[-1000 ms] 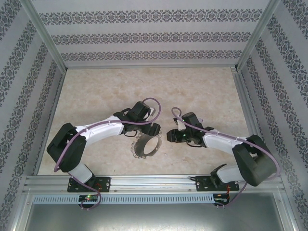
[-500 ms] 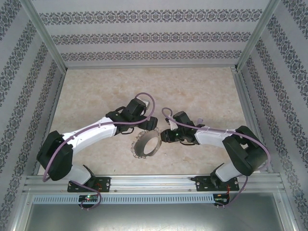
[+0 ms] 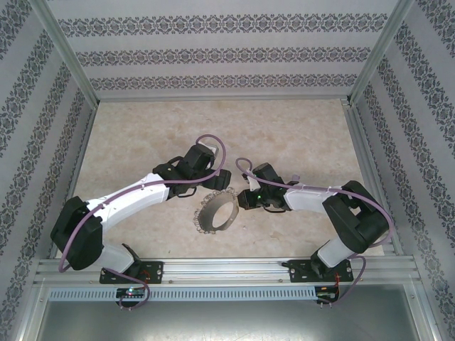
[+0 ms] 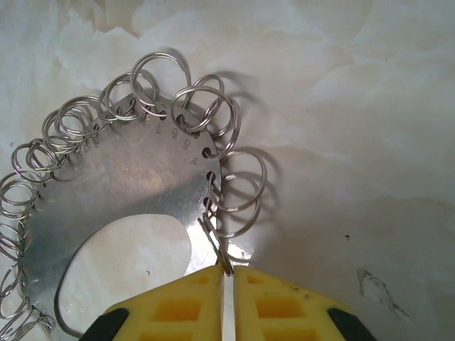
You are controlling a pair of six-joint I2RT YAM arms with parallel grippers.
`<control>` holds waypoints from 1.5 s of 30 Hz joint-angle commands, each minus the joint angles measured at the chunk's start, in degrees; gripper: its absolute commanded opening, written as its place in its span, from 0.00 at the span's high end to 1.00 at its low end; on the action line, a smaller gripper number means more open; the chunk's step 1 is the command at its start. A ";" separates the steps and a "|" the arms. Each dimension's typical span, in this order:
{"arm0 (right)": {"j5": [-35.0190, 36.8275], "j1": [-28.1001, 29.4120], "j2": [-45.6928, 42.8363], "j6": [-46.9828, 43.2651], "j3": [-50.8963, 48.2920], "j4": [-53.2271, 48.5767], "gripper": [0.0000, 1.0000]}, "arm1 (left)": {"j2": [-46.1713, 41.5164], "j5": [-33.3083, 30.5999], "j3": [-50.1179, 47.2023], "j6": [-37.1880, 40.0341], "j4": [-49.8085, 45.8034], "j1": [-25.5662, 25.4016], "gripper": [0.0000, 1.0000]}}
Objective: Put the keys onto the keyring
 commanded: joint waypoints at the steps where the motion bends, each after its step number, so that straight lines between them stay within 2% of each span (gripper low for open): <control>1: 0.07 0.63 -0.13 -1.64 1.29 0.72 0.90 | 0.42 1.23 -0.78 1.21 -0.01 -0.21 0.00; 5: -0.26 0.60 -0.91 -2.32 1.08 0.65 1.00 | 1.28 2.48 -1.08 1.70 0.47 -0.16 0.00; 13: -0.15 0.56 -2.72 -4.18 0.25 0.99 1.00 | 3.38 7.30 -1.35 3.54 0.85 -0.16 0.00; 19: -1.35 0.59 -3.84 -9.16 -0.15 2.02 1.00 | 4.96 12.18 -2.08 3.83 1.90 -0.24 0.02; 26: 0.33 0.13 -3.66 -10.16 -0.08 1.58 1.00 | 4.29 12.49 -3.35 2.96 2.65 -0.19 0.03; 27: 0.79 0.06 -4.12 -9.55 -0.50 1.71 0.89 | 4.00 12.38 -3.62 2.77 2.80 -0.17 0.03; 30: 2.80 -0.36 -6.35 -7.54 -1.83 1.67 0.79 | 3.63 13.25 -4.16 3.00 3.05 -0.16 0.03; 31: 3.53 -0.91 -7.09 -6.66 -2.10 1.00 0.71 | 3.77 14.00 -4.03 3.71 2.81 -0.20 0.03; 35: 3.09 -4.20 -10.60 -3.02 -3.89 -0.38 0.60 | 5.87 15.98 -2.06 7.06 -0.81 -0.71 0.08; 37: 3.16 -6.55 -13.58 -0.73 -5.34 -0.95 0.40 | 7.40 15.63 -0.13 9.14 -3.91 -1.86 0.12; 38: 3.77 -7.42 -15.55 0.10 -6.19 -1.23 0.26 | 8.19 15.27 0.84 10.04 -5.40 -2.40 0.14; 39: 4.30 -8.06 -17.35 0.46 -6.73 -1.76 0.06 | 8.81 14.86 1.67 10.75 -6.56 -3.04 0.15; 40: 5.17 -8.68 -19.47 0.85 -7.22 -2.57 0.02 | 9.53 13.92 2.64 11.54 -7.63 -3.74 0.17; 45: 10.93 -10.74 -30.36 1.09 -8.00 -8.60 0.02 | 13.17 8.76 6.86 14.48 -11.60 -7.34 0.29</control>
